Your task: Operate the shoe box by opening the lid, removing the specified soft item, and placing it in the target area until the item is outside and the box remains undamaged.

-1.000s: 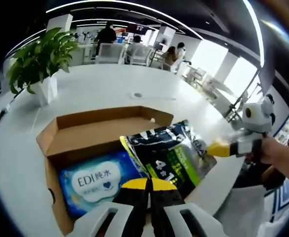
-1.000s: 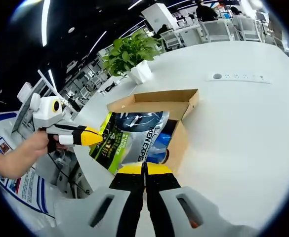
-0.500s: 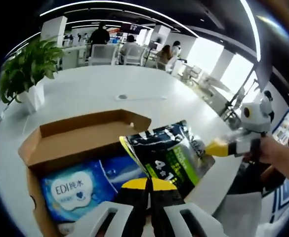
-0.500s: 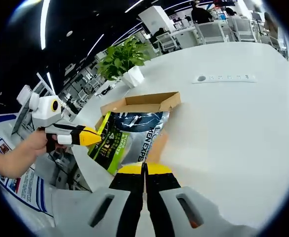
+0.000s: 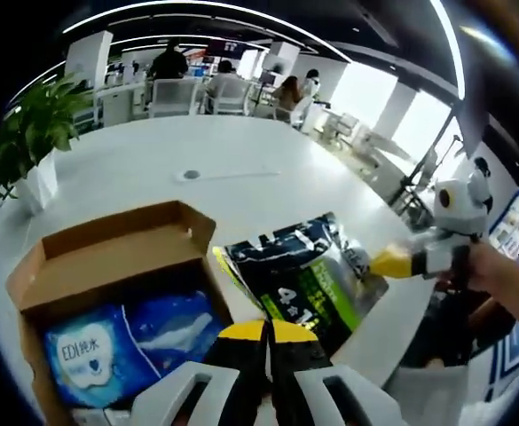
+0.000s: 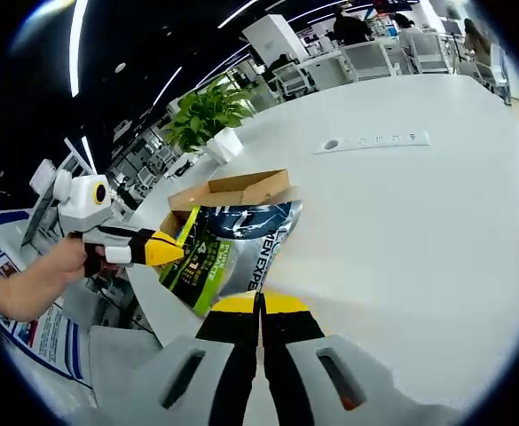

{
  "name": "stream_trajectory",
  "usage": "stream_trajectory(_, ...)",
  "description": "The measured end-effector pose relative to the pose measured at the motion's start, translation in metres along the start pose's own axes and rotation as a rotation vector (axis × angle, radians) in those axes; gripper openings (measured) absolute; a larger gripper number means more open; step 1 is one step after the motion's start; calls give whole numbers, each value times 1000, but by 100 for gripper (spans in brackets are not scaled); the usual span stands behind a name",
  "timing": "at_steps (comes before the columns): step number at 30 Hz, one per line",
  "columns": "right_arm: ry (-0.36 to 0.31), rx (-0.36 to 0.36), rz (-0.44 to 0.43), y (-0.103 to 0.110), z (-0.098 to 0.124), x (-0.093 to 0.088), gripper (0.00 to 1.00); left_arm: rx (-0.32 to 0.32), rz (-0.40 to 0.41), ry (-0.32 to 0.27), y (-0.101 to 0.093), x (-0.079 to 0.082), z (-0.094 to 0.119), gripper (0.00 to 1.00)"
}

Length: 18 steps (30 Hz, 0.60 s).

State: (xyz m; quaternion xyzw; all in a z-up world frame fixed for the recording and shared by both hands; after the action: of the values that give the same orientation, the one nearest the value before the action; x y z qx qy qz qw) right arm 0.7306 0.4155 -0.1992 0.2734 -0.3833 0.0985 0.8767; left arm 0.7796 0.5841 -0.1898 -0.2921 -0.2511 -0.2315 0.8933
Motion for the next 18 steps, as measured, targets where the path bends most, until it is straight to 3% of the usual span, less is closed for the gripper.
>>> stream_trajectory(18,15,-35,-50,-55,17,-28,0,15,-61,73,-33,-1,-58,0)
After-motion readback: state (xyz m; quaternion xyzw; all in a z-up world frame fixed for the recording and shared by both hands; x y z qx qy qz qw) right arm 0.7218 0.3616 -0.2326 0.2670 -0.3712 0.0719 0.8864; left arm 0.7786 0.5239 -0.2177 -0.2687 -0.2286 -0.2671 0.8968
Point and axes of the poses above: the point that each gripper's makers call its tool centre point, and the gripper's own axes: z roughly backward along the fingers, y roughly to its left, x roughly out of its top, the point moved 4 cm from there along z, roughly backward along the fingers, and after that the axes turned 10 degrees about z, right-handed, at the moved point
